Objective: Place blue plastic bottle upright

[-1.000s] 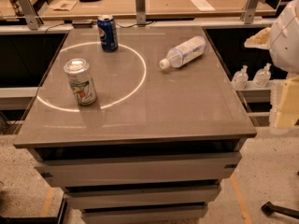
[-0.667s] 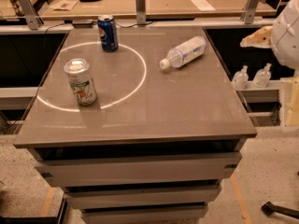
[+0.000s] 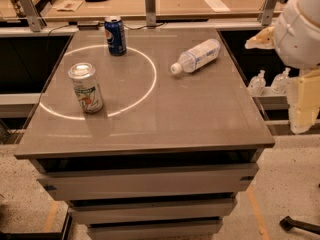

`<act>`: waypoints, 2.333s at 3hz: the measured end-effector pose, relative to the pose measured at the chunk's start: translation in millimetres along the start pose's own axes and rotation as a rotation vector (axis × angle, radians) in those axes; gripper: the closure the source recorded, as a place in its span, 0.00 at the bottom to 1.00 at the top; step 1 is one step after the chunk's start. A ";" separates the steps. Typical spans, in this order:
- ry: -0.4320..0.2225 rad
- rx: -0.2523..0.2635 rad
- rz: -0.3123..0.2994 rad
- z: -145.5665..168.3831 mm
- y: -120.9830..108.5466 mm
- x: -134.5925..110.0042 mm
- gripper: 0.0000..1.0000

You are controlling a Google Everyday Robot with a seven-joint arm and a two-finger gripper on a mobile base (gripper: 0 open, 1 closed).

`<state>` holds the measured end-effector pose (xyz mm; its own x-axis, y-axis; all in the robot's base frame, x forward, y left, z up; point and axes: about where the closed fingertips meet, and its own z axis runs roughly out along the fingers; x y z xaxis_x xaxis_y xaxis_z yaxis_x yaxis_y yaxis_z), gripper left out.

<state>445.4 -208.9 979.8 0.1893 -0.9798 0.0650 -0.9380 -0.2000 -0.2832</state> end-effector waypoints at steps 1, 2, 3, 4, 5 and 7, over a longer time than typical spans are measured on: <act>0.081 -0.035 -0.113 7.1 -20.1 -5.9 0.00; 0.160 -0.065 -0.206 9.8 -38.2 -3.6 0.00; 0.170 -0.067 -0.257 10.8 -61.5 4.9 0.00; 0.093 -0.053 -0.282 19.7 -92.6 20.7 0.00; 0.055 0.032 -0.284 7.9 -143.7 27.9 0.00; 0.091 0.137 -0.288 -7.1 -214.9 19.7 0.00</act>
Offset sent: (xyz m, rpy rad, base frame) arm 0.0455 0.0012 0.0027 -0.3991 0.1460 0.2231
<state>648.7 -185.2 1048.7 0.4086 -0.8795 0.2441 -0.8008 -0.4737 -0.3664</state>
